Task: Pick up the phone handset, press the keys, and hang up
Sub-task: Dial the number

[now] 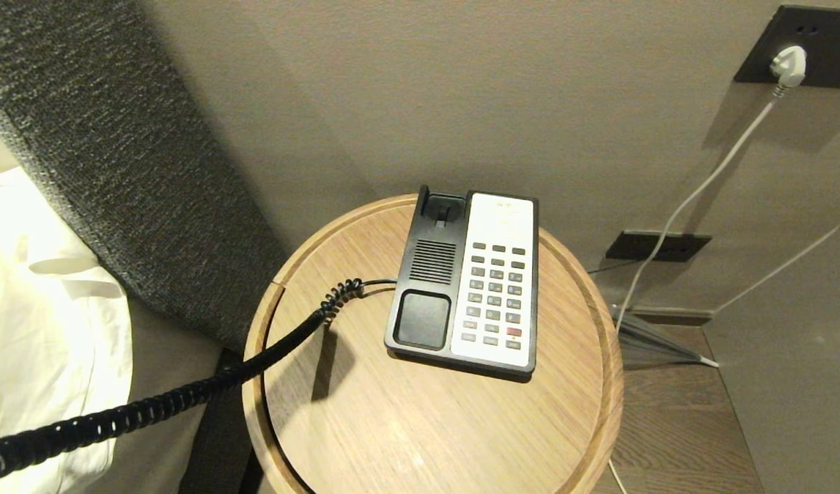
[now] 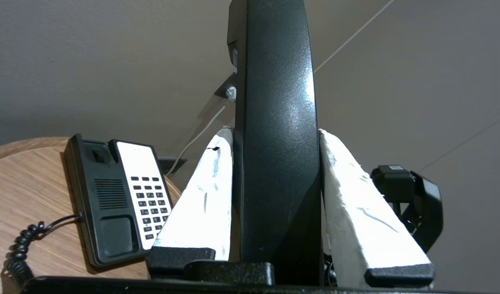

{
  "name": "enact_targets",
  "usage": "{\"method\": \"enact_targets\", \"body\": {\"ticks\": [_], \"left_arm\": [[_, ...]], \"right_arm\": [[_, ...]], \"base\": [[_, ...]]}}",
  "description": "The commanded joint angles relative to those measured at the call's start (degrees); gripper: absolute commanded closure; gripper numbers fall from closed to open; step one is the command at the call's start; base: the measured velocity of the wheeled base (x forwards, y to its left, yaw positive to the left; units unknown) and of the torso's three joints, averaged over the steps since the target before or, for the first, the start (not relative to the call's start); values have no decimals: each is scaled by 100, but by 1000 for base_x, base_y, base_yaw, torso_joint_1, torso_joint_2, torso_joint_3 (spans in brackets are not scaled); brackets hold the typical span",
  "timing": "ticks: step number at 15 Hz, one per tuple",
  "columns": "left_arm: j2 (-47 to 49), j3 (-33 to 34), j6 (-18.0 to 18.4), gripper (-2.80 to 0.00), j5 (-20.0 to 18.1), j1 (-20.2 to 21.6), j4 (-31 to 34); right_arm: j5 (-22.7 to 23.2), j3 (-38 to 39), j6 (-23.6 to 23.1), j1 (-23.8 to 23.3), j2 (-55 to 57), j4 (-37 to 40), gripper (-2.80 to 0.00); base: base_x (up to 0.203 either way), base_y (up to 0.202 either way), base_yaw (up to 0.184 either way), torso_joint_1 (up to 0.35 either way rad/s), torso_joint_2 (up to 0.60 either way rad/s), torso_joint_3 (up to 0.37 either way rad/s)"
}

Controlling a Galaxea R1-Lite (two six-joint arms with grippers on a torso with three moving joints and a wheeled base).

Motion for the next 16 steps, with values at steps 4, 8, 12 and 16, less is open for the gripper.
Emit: {"method": "enact_targets", "body": {"ticks": [4,8,12,16], "left_arm": [[-43,64,-18,0,14,9,-15],[-55,57,-35,0,49,9,-6],[-61,49,0,0,42,9,37],[-100,150,0,0,40,8,64]], "right_arm": [[2,123,-7,-1,7,-3,0],[29,9,-249,2,7,21,0],[508,-2689,-44,1,37,1741,0],[984,-5960,791,-84,1785,2642,0]], "base": [[0,0,0,0,0,0],[0,0,0,0,0,0],[0,0,0,0,0,0],[0,0,0,0,0,0]]}}
